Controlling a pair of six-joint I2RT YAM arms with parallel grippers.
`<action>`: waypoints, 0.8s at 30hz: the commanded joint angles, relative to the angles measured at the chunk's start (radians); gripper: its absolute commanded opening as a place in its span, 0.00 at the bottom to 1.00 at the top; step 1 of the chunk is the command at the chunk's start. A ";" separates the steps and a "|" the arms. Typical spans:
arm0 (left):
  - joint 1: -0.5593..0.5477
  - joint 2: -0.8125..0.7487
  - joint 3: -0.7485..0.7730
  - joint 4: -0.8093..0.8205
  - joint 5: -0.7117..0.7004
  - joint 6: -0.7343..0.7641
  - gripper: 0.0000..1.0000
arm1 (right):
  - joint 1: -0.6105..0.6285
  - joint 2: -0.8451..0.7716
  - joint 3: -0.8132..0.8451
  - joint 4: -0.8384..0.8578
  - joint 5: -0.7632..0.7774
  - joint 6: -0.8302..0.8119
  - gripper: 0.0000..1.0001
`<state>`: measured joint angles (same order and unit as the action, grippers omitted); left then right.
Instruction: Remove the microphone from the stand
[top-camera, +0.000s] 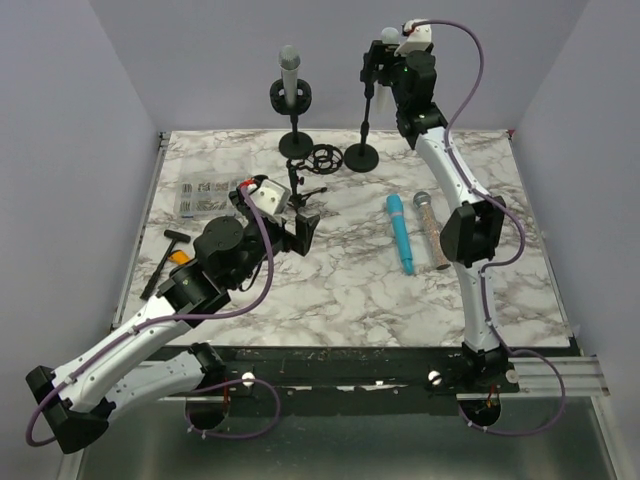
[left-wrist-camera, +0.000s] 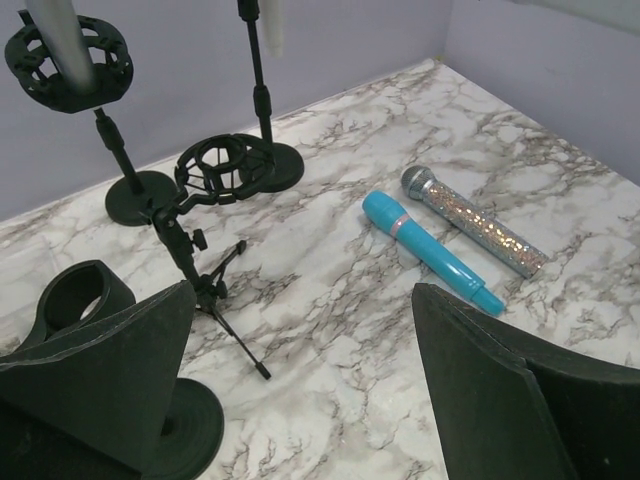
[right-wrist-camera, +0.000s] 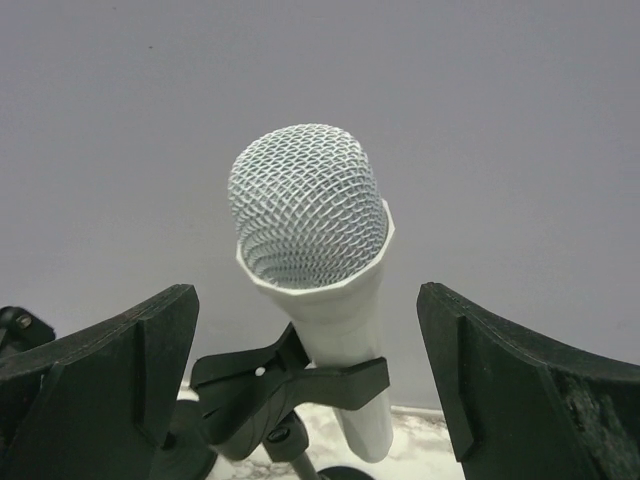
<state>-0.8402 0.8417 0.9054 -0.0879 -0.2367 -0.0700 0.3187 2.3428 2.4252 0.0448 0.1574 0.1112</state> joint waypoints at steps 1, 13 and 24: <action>0.002 0.023 0.012 0.025 -0.061 0.045 0.93 | -0.012 0.091 0.084 0.080 0.071 -0.044 1.00; 0.016 0.049 0.009 0.034 -0.059 0.062 0.93 | -0.018 0.056 -0.005 0.144 -0.002 -0.053 0.49; 0.018 0.051 0.016 0.030 -0.043 0.062 0.93 | -0.019 -0.230 -0.337 0.136 -0.151 0.090 0.12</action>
<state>-0.8265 0.8978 0.9054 -0.0689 -0.2699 -0.0189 0.2985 2.2383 2.1696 0.1925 0.0982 0.1242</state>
